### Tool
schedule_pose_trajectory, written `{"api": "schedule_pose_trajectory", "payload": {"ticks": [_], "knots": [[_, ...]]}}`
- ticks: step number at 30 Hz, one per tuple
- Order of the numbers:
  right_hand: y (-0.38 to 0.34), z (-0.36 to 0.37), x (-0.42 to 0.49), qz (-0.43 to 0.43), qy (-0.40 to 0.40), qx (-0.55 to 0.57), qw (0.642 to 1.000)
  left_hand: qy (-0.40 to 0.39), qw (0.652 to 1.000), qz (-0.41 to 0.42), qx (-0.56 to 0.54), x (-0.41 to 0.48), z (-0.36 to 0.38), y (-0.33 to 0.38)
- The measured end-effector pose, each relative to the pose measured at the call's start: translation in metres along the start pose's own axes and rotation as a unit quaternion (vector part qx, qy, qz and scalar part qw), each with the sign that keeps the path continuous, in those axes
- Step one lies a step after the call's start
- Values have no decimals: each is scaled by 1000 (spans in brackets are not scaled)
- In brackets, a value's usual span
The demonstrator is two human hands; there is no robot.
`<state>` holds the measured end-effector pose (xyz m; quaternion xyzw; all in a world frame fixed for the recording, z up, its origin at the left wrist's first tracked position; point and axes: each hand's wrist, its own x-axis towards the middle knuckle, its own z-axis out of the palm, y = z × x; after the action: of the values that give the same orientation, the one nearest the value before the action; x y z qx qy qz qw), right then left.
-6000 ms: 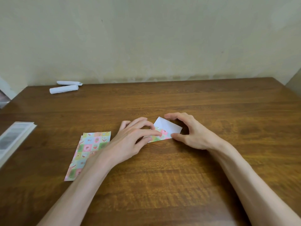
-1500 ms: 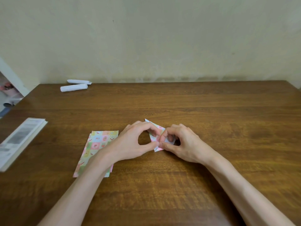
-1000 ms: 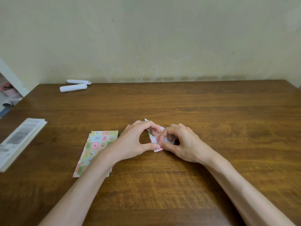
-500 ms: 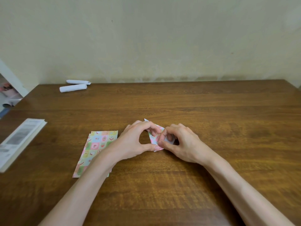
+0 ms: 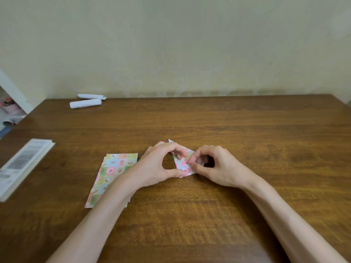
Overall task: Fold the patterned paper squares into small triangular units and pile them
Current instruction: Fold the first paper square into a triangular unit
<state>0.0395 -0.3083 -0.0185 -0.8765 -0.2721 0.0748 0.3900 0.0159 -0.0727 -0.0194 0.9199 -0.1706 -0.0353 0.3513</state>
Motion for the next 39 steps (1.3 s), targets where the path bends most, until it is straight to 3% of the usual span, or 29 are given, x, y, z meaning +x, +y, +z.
{"api": "schedule_pose_trajectory", "payload": {"ticks": [27,34,39], "knots": [[4,-1,-1,-26,-14,-36,999,29,999,35,13,1,1,-4],[3,6,-1,-4,23,-33,999,26,999,39,14,1,2,-6],[2,8,0,3,7,-39,999,25,999,42,5,1,2,-7]]}}
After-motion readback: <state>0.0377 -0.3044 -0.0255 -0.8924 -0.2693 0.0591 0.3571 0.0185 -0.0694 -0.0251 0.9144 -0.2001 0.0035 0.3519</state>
